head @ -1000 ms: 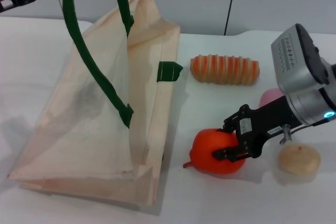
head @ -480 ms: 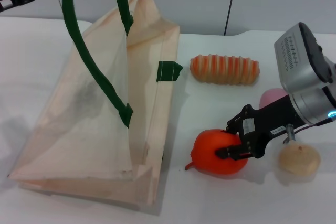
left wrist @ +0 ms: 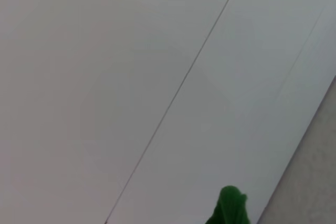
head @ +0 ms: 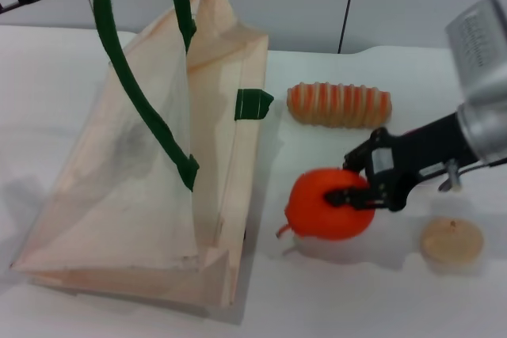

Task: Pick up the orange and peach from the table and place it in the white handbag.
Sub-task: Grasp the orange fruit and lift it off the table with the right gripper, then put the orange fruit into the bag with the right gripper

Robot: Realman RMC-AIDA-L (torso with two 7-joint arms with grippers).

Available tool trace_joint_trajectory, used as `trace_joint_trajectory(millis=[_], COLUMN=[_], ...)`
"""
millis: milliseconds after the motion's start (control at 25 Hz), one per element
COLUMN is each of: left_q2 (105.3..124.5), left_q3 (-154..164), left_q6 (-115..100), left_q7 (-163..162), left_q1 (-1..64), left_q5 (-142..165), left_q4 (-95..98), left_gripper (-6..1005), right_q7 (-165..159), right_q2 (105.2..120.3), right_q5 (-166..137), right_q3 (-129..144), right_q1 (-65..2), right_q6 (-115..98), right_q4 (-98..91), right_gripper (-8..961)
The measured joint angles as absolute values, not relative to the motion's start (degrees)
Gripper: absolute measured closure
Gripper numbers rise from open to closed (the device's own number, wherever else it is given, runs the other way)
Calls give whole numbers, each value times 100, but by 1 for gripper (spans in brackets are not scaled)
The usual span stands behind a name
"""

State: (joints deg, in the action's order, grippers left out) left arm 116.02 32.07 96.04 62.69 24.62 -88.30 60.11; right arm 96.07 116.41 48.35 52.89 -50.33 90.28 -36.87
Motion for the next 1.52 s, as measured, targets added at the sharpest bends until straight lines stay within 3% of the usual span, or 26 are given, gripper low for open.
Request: trace_joint_trajectory(millis=[240,640,1200,1520], left_q2=[11596,11592,11615,11627], left_q3=[3212,3247,3356,3374], left_q6=[9686,9900,10038,10185], left_q7=[6236,6170,6152,6152], left_q1=[2473,2631,2893,2992], left_q5=[-8922,-9060,-9072,-9101], left_q4=[6012,6007,5881,5793], left_gripper=[879,880,880,880], right_q7=[9426,9274,8833,8718], right_q2=[11659,11682,11678,11677], right_q5=[5512,6406,7249,7513], right_q3=[5350,6134,8159,8674], right_q1=[-4800,-5440,-5809,-5827], right_q6=[9590,9423,7484,6405], right_q4=[-4722,-4817,-4716,-4628], right_gripper=[682,744,864,874])
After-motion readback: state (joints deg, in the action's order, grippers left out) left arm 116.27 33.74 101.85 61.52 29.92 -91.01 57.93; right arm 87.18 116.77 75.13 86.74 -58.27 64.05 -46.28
